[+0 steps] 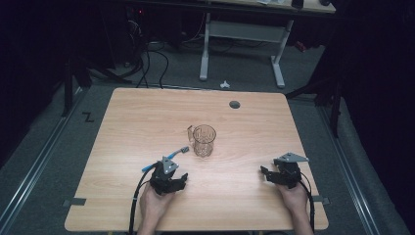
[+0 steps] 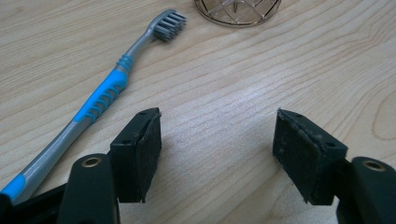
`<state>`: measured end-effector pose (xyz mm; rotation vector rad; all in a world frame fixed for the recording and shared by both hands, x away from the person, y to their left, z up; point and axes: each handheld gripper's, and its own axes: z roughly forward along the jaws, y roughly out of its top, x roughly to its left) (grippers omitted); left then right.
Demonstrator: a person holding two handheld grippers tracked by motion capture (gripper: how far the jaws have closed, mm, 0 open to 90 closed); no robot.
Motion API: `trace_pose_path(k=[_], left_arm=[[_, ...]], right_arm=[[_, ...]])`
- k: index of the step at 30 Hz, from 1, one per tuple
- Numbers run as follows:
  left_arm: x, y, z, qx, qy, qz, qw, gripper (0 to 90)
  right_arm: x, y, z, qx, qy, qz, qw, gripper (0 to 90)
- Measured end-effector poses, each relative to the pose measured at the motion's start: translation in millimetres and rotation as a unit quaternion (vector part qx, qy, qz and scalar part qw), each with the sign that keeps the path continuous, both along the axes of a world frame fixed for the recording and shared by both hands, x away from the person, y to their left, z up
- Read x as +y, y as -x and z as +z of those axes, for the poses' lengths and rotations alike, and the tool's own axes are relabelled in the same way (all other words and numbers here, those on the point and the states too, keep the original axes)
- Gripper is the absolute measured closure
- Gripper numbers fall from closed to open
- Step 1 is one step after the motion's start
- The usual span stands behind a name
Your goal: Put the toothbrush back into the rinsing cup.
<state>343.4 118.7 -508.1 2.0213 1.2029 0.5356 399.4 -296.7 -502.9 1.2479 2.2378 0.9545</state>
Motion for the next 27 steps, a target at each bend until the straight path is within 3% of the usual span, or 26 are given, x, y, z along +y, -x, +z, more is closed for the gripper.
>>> trace_pose_path(k=[27], left_arm=[[-1.3, -2.0, 1.7, 0.009, -0.004, 0.0, 1.0, 27.9]], right_arm=[[0.1, 0.1, 0.2, 0.001, 0.0, -0.001, 1.0, 33.5]])
